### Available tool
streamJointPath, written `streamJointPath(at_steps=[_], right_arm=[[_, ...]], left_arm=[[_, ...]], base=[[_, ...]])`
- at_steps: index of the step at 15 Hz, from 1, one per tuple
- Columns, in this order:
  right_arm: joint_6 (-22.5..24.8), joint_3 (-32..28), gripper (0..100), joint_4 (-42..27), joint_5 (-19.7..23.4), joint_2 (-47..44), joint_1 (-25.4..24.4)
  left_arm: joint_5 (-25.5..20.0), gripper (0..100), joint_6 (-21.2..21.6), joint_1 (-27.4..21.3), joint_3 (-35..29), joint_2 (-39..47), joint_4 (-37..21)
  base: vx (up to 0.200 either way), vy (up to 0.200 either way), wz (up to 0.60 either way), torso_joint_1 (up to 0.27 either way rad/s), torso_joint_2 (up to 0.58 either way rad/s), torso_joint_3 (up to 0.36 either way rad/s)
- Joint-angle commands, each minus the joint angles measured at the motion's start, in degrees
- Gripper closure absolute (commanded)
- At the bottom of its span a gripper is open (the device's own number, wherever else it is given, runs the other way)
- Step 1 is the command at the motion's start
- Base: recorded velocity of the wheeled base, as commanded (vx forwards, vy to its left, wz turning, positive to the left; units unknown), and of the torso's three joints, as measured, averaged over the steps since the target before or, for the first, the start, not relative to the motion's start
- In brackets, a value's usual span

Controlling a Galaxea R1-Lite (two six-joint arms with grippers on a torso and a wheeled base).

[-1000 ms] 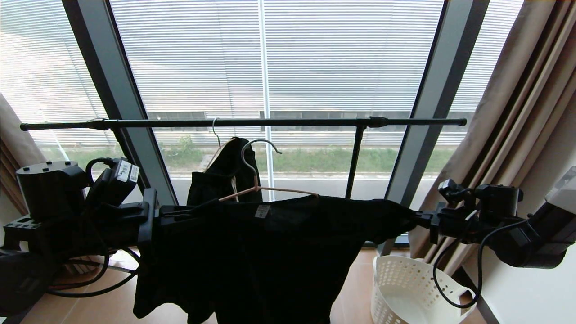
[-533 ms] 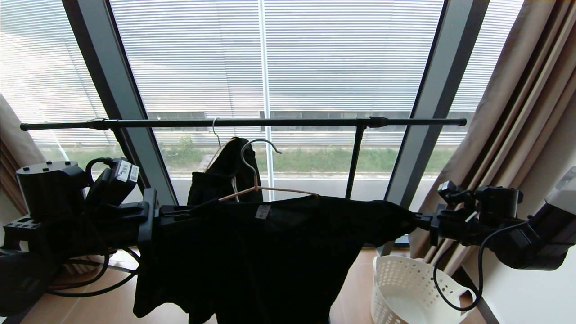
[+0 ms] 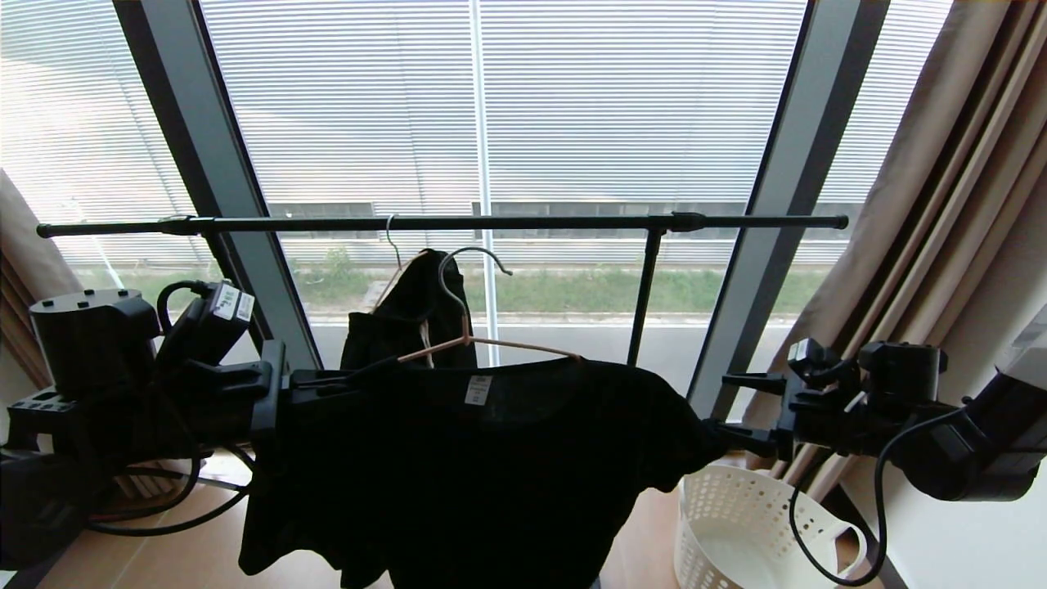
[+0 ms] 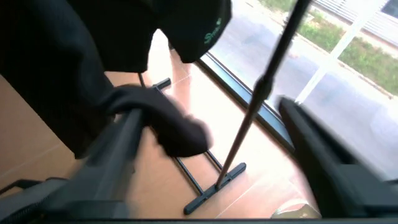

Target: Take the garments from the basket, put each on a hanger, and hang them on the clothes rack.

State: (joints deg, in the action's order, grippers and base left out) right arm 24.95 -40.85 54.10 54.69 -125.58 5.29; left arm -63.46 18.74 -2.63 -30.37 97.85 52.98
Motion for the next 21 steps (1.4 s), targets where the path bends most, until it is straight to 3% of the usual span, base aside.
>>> streamJointPath(at_steps=[1, 5, 8, 11, 12, 14, 18, 21], right_arm=[[0.1, 2.4, 0, 0.0, 0.0, 6.0, -3.0], [0.1, 7.0, 0, 0.1, -0.2, 14.3, -6.7], [0.4, 7.2, 0, 0.1, -0.3, 14.3, -6.7], [0.5, 6.7, 0, 0.0, -1.3, 14.1, -7.2], [0.4, 6.7, 0, 0.0, -2.9, 14.2, -7.9], [-0.2, 6.8, 0, 0.3, -13.1, 14.7, -12.2], [-9.1, 6.0, 0, 0.4, -14.7, 19.0, -15.0], [-13.9, 6.0, 0, 0.4, -20.2, 21.8, -18.5]], left_arm=[[0.1, 100, -0.3, 0.0, -0.5, 0.1, 0.0], [0.5, 100, -1.9, 1.0, -2.2, 0.9, -0.1], [1.1, 100, -3.4, 2.6, -4.0, 2.1, -0.1], [4.6, 100, -3.6, 2.5, -5.1, 3.5, -0.1], [4.6, 100, -4.1, 2.4, -5.1, 3.5, -0.1], [5.2, 100, -6.2, 0.9, -5.0, 3.4, -0.1], [11.3, 100, -6.7, -1.8, -4.9, 3.2, -0.1], [18.3, 100, -9.0, -5.3, -5.0, 3.1, -0.1]], base=[[0.000, 0.000, 0.00, 0.000, 0.00, 0.000], [0.000, 0.000, 0.00, 0.000, 0.00, 0.000], [0.000, 0.000, 0.00, 0.000, 0.00, 0.000], [0.000, 0.000, 0.00, 0.000, 0.00, 0.000], [0.000, 0.000, 0.00, 0.000, 0.00, 0.000], [0.000, 0.000, 0.00, 0.000, 0.00, 0.000], [0.000, 0.000, 0.00, 0.000, 0.00, 0.000], [0.000, 0.000, 0.00, 0.000, 0.00, 0.000]])
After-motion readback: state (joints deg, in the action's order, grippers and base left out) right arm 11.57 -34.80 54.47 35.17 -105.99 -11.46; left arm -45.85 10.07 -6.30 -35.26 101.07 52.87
